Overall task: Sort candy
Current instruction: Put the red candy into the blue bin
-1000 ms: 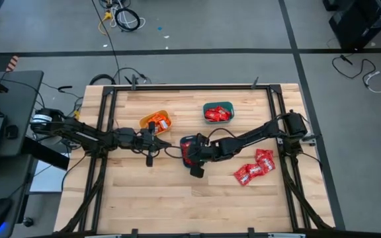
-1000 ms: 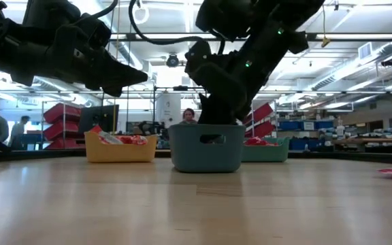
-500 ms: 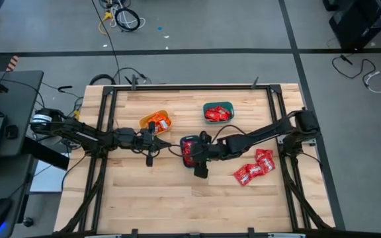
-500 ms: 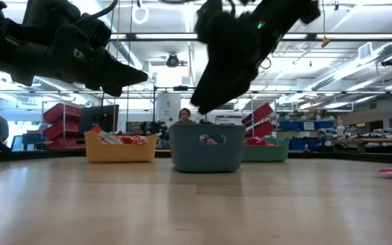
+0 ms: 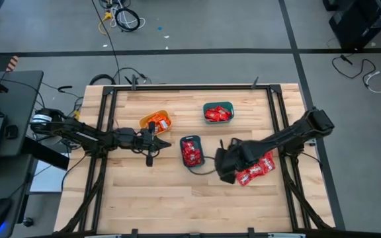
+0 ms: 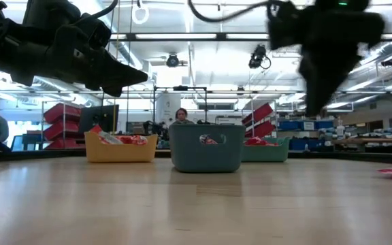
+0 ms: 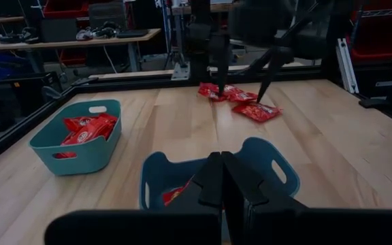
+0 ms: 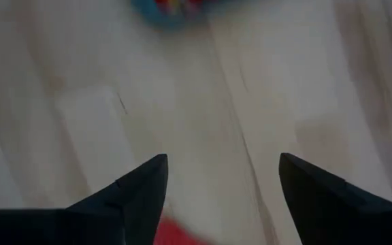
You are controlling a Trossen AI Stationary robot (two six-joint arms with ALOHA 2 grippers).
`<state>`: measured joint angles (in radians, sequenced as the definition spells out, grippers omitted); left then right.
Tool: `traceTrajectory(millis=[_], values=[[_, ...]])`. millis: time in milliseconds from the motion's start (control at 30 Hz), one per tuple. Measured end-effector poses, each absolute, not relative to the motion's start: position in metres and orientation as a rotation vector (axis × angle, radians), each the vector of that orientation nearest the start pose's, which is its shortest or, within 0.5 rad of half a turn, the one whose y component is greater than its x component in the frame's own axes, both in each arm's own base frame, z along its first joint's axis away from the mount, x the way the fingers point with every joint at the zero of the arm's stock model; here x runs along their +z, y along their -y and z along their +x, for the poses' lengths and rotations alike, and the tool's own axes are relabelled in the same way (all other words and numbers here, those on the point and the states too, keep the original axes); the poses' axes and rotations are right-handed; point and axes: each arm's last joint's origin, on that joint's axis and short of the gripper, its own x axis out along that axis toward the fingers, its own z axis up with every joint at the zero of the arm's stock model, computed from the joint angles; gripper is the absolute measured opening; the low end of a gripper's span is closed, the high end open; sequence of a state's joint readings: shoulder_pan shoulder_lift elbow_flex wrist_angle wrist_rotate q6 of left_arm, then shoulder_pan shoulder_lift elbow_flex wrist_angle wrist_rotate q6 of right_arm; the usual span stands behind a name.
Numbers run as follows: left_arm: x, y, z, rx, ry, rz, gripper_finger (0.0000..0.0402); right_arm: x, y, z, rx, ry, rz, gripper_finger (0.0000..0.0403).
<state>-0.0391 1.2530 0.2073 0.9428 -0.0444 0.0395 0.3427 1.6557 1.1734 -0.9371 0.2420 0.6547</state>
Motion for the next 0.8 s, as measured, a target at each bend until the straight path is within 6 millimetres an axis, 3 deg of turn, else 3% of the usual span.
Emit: traceTrajectory(millis=[467, 800], values=[[0.162, 0.007, 0.208, 0.004, -0.102, 0.03, 0.0003, 0.168, -0.11, 0.206, -0.461, -1.573, 0.229, 0.029], [0.162, 0.007, 0.208, 0.004, -0.102, 0.029, 0.0003, 0.139, -0.113, 0.175, -0.387, -1.601, 0.231, 0.0275]])
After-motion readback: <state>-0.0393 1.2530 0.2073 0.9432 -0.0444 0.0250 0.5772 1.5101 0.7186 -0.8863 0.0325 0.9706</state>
